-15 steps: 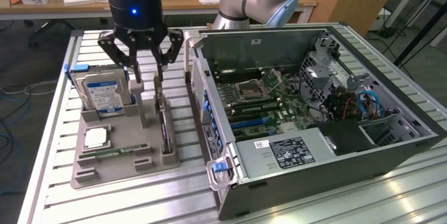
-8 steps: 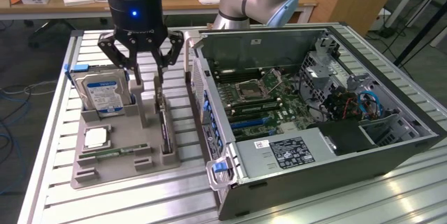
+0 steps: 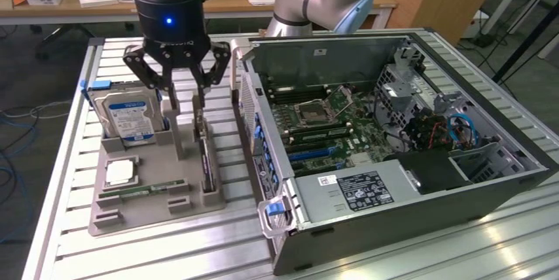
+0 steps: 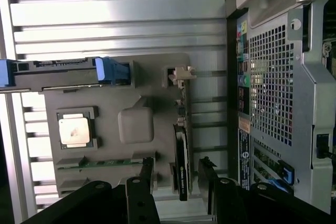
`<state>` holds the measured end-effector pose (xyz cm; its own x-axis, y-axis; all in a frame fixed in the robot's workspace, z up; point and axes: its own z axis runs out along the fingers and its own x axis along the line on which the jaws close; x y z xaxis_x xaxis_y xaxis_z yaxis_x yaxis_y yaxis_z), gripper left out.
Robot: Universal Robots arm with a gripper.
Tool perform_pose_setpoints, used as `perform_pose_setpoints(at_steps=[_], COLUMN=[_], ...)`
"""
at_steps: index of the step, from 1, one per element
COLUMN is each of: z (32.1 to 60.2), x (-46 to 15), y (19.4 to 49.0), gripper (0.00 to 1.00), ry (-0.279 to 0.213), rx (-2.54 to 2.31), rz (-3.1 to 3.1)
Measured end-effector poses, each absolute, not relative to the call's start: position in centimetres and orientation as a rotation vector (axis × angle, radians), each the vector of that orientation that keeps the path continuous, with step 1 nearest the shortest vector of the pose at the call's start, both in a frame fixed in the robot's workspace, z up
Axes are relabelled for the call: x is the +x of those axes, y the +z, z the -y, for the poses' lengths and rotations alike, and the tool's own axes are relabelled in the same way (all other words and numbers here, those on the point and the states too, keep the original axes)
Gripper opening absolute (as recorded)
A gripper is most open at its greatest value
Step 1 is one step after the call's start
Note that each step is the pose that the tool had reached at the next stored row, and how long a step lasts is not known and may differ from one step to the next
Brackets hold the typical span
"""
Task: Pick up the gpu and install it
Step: 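Pick up the gpu and move the gpu toward the slot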
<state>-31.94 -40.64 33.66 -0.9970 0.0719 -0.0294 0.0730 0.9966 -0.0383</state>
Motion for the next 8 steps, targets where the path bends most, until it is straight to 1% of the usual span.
perform_pose_setpoints(at_steps=[8], z=[40.67], x=[-31.92], y=[33.37], gripper=[0.47], ry=[-0.067], rx=[0.112], rz=[-3.111])
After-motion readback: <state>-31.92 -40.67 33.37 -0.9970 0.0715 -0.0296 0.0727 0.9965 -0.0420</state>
